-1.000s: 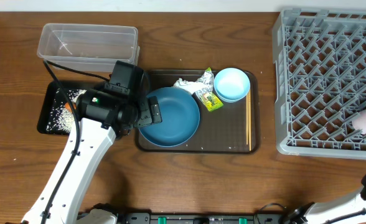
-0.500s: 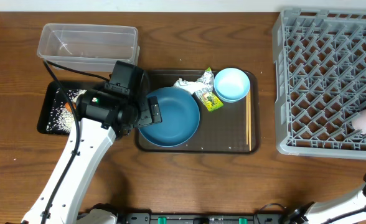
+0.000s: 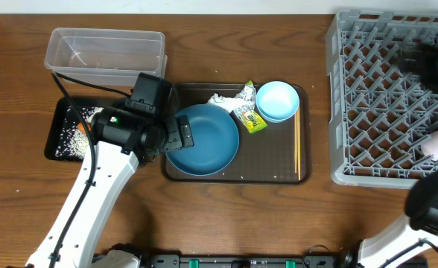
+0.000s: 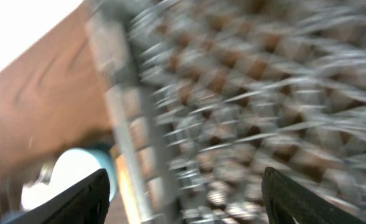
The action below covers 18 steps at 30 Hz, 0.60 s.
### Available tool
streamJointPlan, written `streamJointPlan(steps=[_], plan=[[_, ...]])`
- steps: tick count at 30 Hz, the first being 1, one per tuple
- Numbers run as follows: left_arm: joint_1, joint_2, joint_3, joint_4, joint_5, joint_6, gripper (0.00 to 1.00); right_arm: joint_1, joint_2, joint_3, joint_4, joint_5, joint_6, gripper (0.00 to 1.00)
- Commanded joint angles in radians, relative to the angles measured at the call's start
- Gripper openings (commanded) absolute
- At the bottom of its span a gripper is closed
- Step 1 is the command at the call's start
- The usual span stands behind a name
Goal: Sort waste into correct bins and load items into the dishwasher rack
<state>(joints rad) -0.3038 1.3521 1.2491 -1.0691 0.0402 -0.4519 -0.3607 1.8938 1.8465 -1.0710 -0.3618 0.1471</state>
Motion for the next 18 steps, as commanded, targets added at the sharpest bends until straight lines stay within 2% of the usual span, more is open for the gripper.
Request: streamJointPlan(steps=[1, 5, 7, 8, 9, 18], plan=[[-0.001, 0.002, -0.003, -0.003, -0.019, -0.013, 0.98, 0.167, -0.029, 0.002, -0.026, 0.098, -0.044, 0.78], [-0.001, 0.002, -0.003, -0.003, -0.019, -0.013, 0.98, 0.356, -0.029, 0.001, -0.045, 0.288, -0.043, 0.79], [-0.001, 0.002, -0.003, -0.003, -0.019, -0.013, 0.98, 0.437, -0.029, 0.001, -0.046, 0.355, -0.043, 0.82], [-0.001, 0.002, -0.003, -0.003, -0.019, -0.013, 0.98, 0.472, -0.028, 0.001, -0.045, 0.377, -0.043, 0.86], [-0.001, 0.002, -0.003, -0.003, -0.019, -0.013, 0.98, 0.510, -0.027, 0.001, -0.045, 0.393, -0.044, 0.99], [-0.001, 0.002, -0.003, -0.003, -0.019, -0.013, 0.98, 0.716, -0.026, 0.001, -0.028, 0.418, -0.044, 0.99]])
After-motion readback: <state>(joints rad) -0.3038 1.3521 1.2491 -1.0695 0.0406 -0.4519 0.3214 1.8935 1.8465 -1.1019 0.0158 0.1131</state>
